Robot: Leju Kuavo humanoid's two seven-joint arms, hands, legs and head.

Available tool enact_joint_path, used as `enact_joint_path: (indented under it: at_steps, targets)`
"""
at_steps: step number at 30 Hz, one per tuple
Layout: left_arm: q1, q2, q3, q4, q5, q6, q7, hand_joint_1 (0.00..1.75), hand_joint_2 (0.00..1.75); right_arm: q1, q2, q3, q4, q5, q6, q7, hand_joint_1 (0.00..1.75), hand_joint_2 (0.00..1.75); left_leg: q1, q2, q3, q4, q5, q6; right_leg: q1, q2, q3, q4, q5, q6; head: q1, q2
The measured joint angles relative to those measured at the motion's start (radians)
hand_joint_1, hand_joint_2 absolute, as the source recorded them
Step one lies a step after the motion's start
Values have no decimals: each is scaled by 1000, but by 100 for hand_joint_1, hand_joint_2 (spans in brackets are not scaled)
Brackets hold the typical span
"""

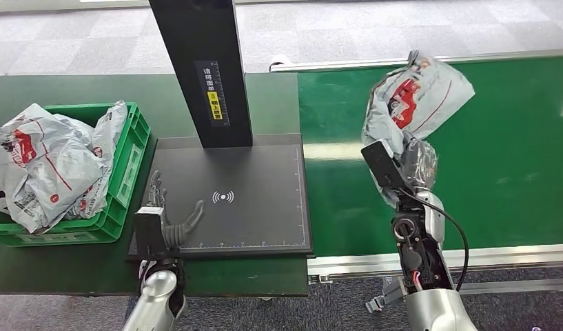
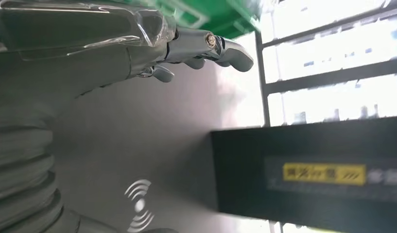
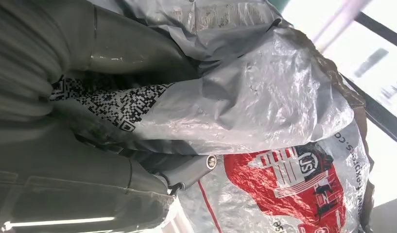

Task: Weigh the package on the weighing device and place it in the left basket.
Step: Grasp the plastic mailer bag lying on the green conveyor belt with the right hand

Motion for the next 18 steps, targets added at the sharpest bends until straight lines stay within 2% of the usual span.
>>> enact_joint_path:
  at_steps: [3,7,11,18]
  targets:
    - [2,0,1,-26,17,60,-48,0,175,19,9,8,-64,-75,-50,-120,175,175,0,0,0,0,0,0,0,0,0,0,0,0,0,0]
    - [2,0,-2,-52,12,120,-82,0,175,37,21,70,-110,-91,-34,-215,175,175,0,0,1,0,0,0,0,0,0,0,0,0,0,0]
    - [2,-1,-6,-66,12,130,-88,0,175,43,31,133,-127,-85,-29,-236,175,175,0,0,1,0,0,0,0,0,0,0,0,0,0,0]
    - [2,-1,-6,-78,22,138,-96,0,175,42,32,179,-135,-60,-19,-247,175,175,0,0,0,0,0,0,0,0,0,0,0,0,0,0]
